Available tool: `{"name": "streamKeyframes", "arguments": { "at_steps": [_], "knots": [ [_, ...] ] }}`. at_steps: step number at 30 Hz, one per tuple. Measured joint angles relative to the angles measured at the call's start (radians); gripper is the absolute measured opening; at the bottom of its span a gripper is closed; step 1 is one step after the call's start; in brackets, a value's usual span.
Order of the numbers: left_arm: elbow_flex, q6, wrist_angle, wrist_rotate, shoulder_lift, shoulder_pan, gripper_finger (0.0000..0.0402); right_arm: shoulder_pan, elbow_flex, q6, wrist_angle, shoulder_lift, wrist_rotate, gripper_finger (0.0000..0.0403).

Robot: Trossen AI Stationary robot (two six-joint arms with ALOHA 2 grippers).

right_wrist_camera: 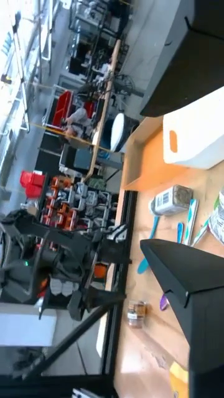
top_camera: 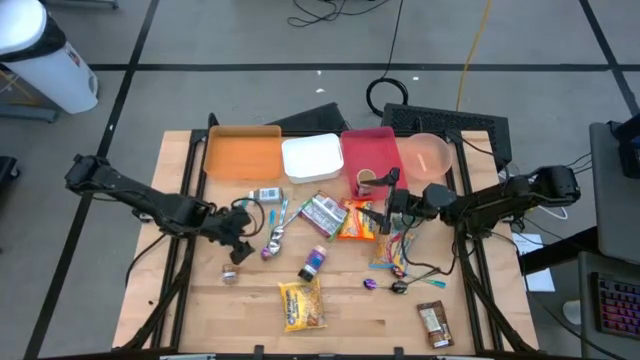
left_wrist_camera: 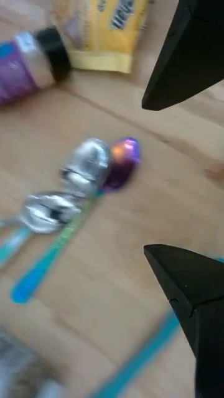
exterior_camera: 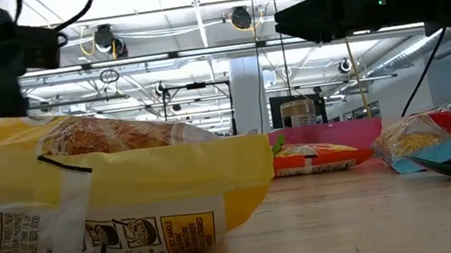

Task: Pick & Place Food Item
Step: Put the blue baby spoon into the orange bin

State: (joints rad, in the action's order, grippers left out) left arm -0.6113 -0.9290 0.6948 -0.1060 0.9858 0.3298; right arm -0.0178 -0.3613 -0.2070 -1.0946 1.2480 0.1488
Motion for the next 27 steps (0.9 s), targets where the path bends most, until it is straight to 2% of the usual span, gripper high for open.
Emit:
{"name": "streamKeyframes", "arguments": {
  "at_steps": [4,10,13,20,27],
  "knots": [
    [0.000,-0.102,0.103,0.002,-0.023,0.045,0.0379,-0.009,-0.001,0.004,0.006,0.000,-0.072,0.0329],
    [-0.001,-0.184,0.137,0.002,-0.014,0.117,0.0379,-0.009,-0.001,0.003,0.007,0.000,-0.099,0.0329],
    [-0.035,-0.223,0.204,0.005,0.006,0.144,0.0379,-0.009,-0.001,-0.004,0.000,0.000,-0.099,0.0329],
    [-0.221,-0.253,0.438,0.001,0.122,0.192,0.0379,-0.009,-0.001,-0.012,-0.015,0.000,-0.099,0.0329],
    [-0.486,-0.248,0.723,-0.065,0.363,0.265,0.0379,-0.009,-0.001,-0.014,-0.012,0.000,-0.099,0.0329]
  ]
}}
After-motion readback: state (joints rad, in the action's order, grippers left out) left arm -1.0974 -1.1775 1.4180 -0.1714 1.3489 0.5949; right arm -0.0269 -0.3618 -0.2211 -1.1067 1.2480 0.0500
